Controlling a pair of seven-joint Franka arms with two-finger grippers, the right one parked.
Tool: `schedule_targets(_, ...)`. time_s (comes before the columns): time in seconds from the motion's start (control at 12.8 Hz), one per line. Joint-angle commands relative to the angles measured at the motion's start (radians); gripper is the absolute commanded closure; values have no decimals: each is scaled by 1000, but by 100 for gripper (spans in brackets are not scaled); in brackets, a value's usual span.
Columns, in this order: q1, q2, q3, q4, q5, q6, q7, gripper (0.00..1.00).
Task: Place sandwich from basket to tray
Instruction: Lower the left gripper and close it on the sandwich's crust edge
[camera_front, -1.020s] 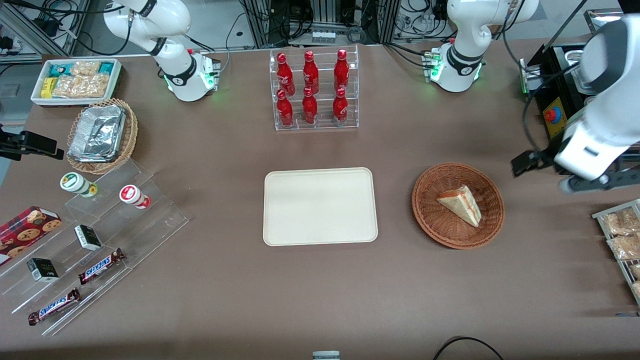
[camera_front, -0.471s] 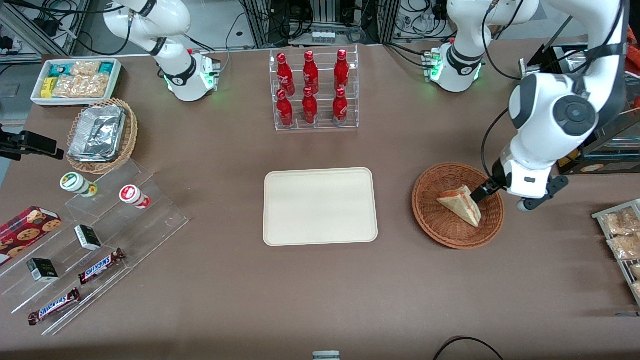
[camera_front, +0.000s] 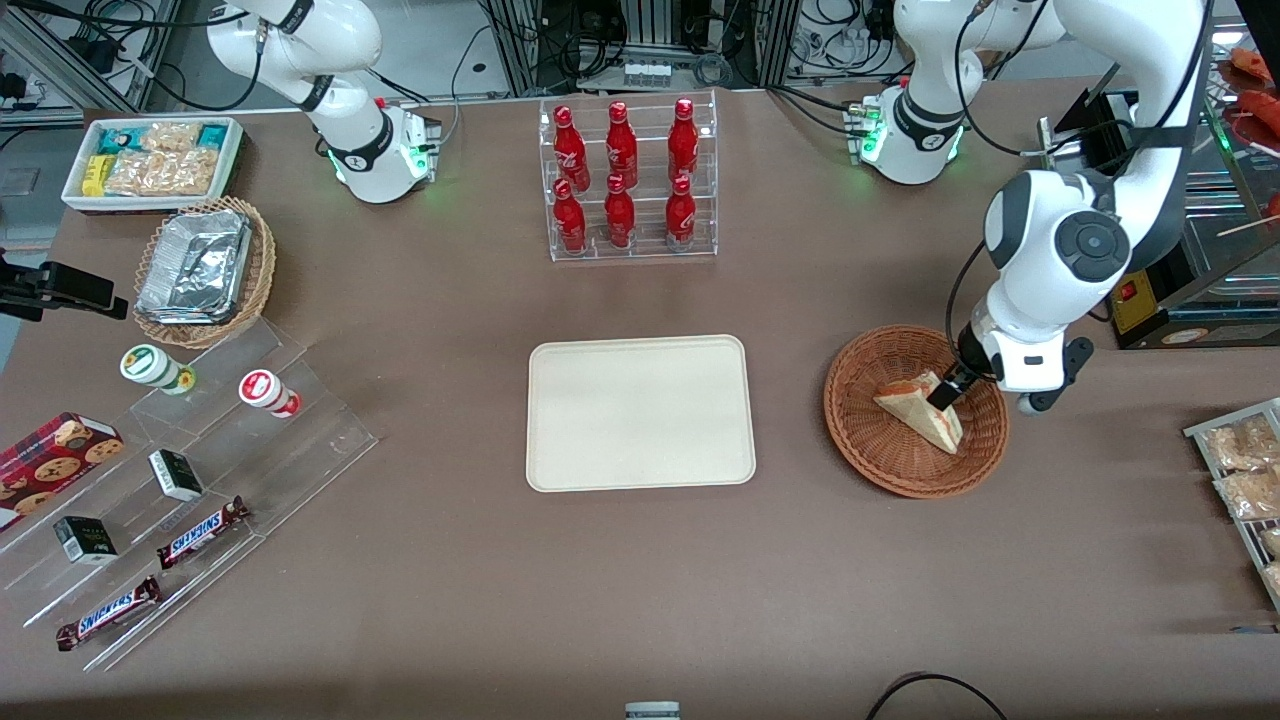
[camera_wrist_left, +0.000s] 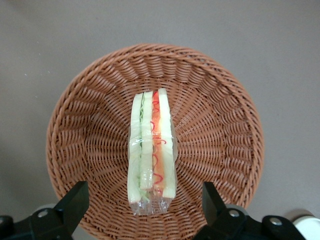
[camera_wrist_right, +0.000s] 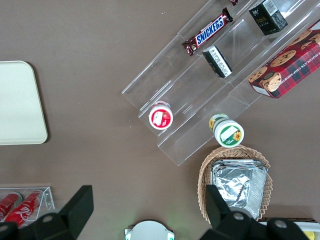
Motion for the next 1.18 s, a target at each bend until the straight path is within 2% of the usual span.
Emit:
schedule_targets(0.0, -4, 16, -4, -55, 15, 89, -39, 0)
schedule_targets(0.63, -5, 117, -8, -77, 13, 221, -77, 0)
schedule_targets(0.71, -5, 130, -8, -75, 15, 228, -77, 5)
schedule_targets(0.78, -5, 134, -8, -73, 13, 233, -77, 39)
schedule_targets(0.86, -5, 134, -8, -72, 13, 233, -77, 83)
schedule_targets(0.94, -5, 131, -8, -66, 13, 225, -72, 100)
schedule_targets(1.1, -5, 102, -8, -49, 15, 200, -60, 100)
